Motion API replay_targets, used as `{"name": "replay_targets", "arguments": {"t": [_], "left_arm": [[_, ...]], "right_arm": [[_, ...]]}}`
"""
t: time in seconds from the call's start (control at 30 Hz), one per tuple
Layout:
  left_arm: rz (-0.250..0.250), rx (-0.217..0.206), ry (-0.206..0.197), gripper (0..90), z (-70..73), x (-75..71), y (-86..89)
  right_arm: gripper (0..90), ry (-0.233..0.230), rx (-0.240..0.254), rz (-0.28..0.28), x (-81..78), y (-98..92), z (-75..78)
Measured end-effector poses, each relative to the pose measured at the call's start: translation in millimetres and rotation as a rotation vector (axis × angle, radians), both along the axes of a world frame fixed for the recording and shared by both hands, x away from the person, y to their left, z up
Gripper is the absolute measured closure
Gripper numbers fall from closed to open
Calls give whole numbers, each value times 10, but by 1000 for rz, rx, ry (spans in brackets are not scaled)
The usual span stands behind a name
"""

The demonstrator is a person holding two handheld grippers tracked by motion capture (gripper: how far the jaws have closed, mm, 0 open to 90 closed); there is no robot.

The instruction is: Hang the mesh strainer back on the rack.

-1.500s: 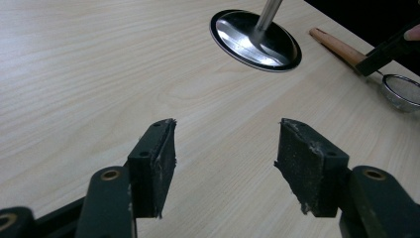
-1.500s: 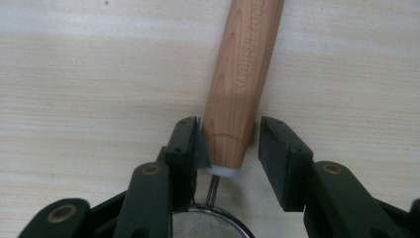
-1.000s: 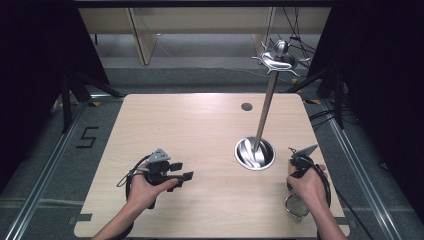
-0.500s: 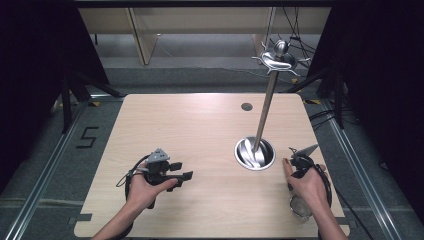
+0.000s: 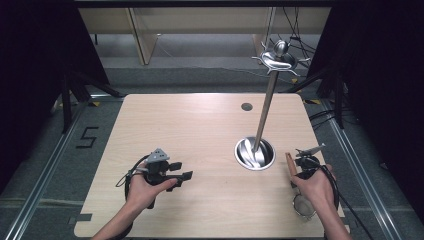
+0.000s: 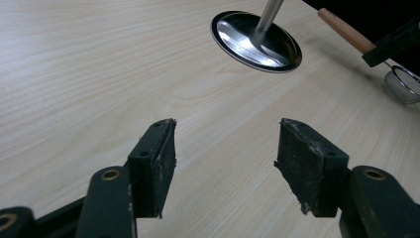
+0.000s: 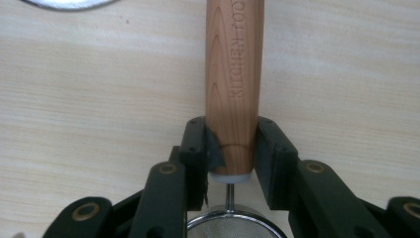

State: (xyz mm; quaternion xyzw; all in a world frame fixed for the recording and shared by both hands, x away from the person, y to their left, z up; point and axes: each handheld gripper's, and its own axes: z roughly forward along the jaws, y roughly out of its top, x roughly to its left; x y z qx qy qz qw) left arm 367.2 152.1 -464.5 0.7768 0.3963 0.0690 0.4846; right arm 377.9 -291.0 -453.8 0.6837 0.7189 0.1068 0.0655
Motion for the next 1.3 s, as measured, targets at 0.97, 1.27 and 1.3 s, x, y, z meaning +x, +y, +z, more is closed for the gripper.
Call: {"name": "replay_targets", "arguments": {"t": [0.97, 1.27, 1.3], "left_arm": [[6, -7, -3, 391, -1, 4, 4], [4, -2, -5, 391, 2, 6, 11], [6, -6, -4, 391, 1, 5, 8]], "right_arm": [[693, -336, 69, 130, -163, -262, 386], [694, -432, 70, 162, -179, -235, 490], [693, -410, 94, 135, -193, -209, 529]]}}
